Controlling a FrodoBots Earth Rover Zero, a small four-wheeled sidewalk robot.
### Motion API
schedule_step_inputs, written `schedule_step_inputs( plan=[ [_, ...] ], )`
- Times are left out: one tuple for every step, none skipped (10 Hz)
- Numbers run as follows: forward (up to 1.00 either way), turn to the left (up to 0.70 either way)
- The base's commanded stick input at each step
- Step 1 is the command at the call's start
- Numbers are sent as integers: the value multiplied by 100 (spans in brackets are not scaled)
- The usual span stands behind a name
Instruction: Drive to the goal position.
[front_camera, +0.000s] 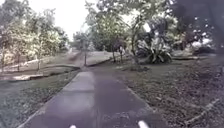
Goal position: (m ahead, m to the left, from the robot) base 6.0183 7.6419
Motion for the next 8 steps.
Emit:
schedule_step_inputs(
  plan=[
    [50,0],
    [50,0],
    [50,0],
    [50,0],
    [50,0],
    [50,0],
    [50,0],
    [50,0]
  ],
)
